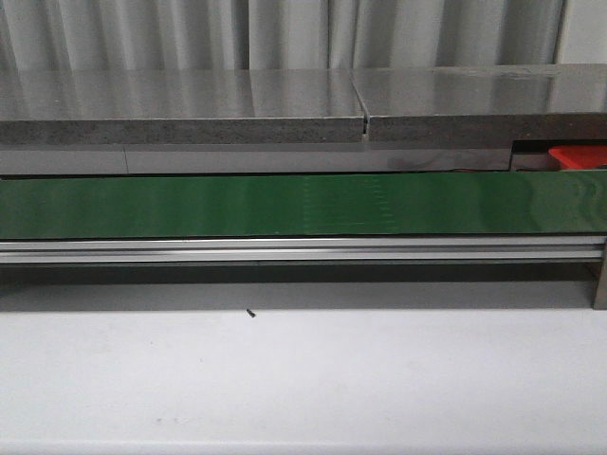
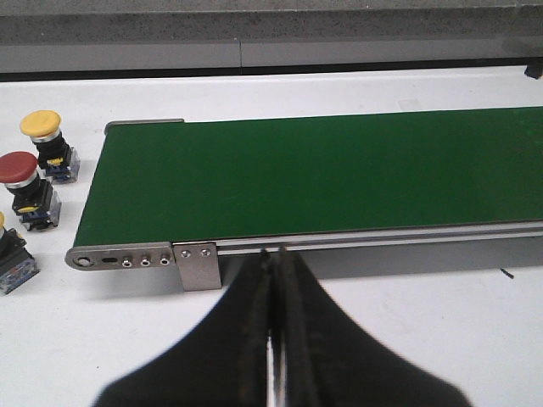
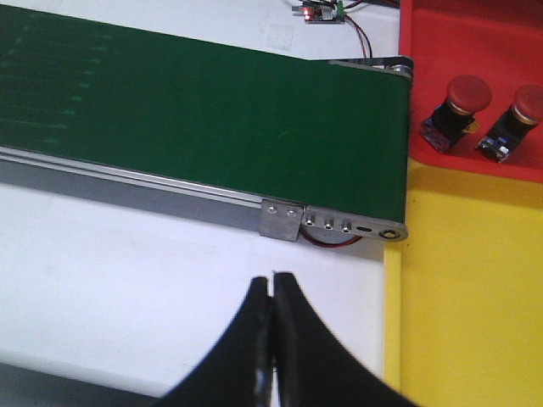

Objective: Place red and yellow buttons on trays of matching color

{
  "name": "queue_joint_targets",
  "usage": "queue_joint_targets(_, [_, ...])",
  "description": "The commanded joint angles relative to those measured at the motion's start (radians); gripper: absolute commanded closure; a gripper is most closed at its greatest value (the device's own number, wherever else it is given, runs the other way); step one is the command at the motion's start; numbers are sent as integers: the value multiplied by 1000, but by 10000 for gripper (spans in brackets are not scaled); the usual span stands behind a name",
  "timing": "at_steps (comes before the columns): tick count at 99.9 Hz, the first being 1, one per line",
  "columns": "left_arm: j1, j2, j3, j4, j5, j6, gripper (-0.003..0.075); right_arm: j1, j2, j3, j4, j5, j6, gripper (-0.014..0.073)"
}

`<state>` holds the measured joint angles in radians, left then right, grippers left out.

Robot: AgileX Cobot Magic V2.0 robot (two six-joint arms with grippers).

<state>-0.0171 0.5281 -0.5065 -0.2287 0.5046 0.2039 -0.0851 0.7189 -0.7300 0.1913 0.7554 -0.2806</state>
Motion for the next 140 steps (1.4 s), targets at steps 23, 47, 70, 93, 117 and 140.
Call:
queue_joint_targets(23, [-7,7,-26,-17,-70,-2,573,3,-4,-27,1,-54,-10,660])
queue_joint_targets(47, [-7,7,-26,-17,-75,-2,143,3,-4,-27,1,-54,-10,660])
queue_joint_targets(70, [29,68,-111,60,-112,-178,131,3,-4,-27,1,-54,-10,660])
queue_joint_targets(93, [221,330,-362,107,-50,-223,134,3,-4,-27,1,-54,-10,660])
queue_joint_targets(117, [405,616,-562,103,-7,-223,134,3,-4,-27,1,-54,-10,660])
queue_joint_targets(140, [459,845,-653,123,-9,-223,134,3,-4,-27,1,-54,-10,660])
